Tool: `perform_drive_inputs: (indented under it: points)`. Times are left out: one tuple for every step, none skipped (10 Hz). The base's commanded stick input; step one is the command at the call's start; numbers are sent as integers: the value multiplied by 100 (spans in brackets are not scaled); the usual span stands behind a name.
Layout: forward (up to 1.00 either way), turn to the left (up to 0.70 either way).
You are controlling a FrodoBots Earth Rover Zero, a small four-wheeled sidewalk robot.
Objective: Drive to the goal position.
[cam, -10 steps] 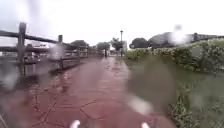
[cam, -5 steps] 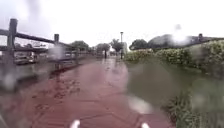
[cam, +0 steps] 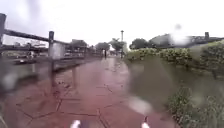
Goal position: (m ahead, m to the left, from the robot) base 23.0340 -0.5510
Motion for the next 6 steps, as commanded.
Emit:
perform_drive_inputs:
  points:
    - [70,0]
    - [70,0]
    - [70,0]
    - [70,0]
    - [70,0]
    - [70,0]
